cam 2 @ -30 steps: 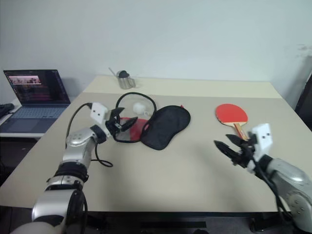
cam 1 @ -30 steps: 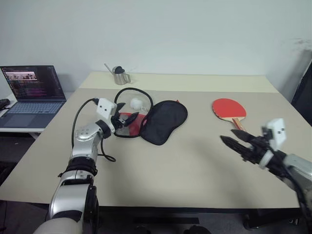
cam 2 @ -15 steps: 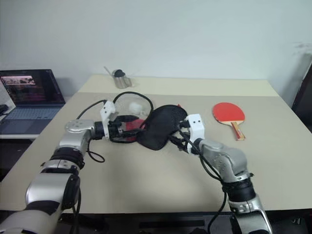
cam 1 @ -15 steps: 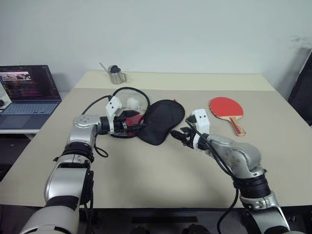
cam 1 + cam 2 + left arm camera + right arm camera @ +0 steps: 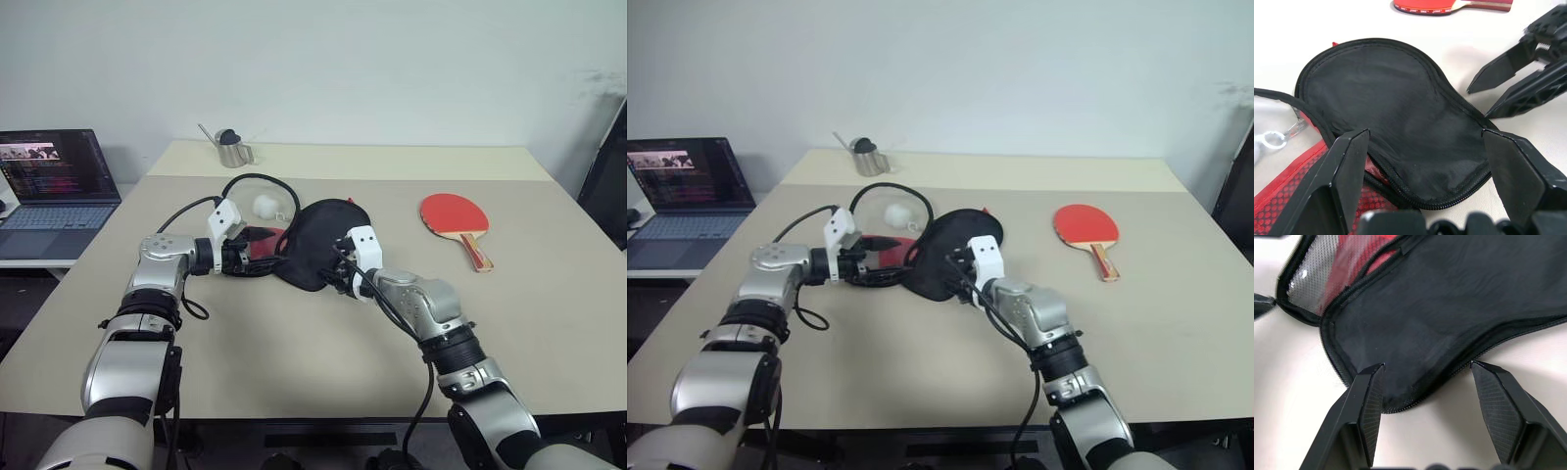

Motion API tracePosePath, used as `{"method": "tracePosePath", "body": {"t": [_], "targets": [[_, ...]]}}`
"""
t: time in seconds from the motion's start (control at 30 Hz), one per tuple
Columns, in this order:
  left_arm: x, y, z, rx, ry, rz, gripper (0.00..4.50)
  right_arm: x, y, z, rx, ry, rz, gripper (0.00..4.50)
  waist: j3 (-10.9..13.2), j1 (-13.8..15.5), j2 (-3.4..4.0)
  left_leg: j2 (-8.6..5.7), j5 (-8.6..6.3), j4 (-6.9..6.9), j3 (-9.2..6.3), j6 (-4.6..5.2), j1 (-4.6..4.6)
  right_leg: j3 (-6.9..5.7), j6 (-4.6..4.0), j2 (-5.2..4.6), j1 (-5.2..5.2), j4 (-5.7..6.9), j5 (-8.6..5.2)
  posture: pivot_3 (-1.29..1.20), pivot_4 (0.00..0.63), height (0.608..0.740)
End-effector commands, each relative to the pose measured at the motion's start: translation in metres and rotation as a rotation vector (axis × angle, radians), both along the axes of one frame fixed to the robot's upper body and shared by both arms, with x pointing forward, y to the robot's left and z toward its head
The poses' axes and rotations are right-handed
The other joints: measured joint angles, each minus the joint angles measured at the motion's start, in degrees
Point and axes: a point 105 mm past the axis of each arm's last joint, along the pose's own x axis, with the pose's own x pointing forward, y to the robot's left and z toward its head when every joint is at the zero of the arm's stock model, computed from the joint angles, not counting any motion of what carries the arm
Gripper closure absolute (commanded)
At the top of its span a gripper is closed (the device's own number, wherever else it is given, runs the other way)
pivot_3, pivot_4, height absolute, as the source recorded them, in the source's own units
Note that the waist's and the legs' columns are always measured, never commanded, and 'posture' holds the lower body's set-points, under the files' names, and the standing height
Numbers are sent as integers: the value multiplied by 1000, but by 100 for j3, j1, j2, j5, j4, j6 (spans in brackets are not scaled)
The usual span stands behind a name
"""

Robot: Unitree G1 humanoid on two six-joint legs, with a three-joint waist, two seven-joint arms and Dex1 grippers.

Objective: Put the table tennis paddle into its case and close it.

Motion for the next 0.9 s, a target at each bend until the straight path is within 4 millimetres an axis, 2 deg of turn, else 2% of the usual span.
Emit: {"method": "tracePosePath", "body": {"t": [0.03, 0.4, 0.53, 0.67, 0.73, 0.77, 0.9], "targets": [[1, -2, 13, 10, -60, -12, 505, 8, 5, 11, 6, -53, -5, 1479, 0, -1, 0, 0, 0, 0, 0, 0, 0, 0, 0, 0, 0, 0, 0, 0, 150, 740], [1, -2, 14, 12, -73, -9, 505, 13, 22, 13, 5, -78, 7, 1479, 0, -4, 0, 1, 0, 0, -1, 0, 1, 0, -1, 0, -1, 5, 0, 0, 150, 740], [0, -4, 13, 11, -73, -20, 505, 12, 30, 15, 14, -90, 19, 2326, 0, -5, 0, 1, 0, 0, -3, 0, 1, -1, -1, 0, -2, 9, 1, 0, 150, 740], [-2, -7, 11, 14, -70, -37, 505, 11, 31, 14, 19, -86, 18, 3580, 0, -4, 0, 1, 0, 0, -3, 0, 1, -1, -1, 0, -3, 10, 1, 0, 150, 740], [-3, -7, 11, 10, -67, -47, 505, 11, 28, 12, 22, -79, 8, 4352, 0, -5, 0, 1, 0, 0, -2, 0, 1, 0, -1, 0, -2, 10, 1, 0, 150, 740], [-4, -8, 11, 9, -66, -57, 505, 11, 25, 12, 25, -74, 1, 4469, 0, -5, 0, 0, 0, 0, -2, 0, 1, -1, -1, 0, -2, 10, 1, 0, 150, 740], [-17, -20, 6, 21, -42, -156, 505, 5, 4, 11, 41, -50, -26, 4469, 0, 3, 1, 0, 0, 0, -4, 0, 0, -2, -1, -1, -2, 12, 1, 0, 150, 740]]}}
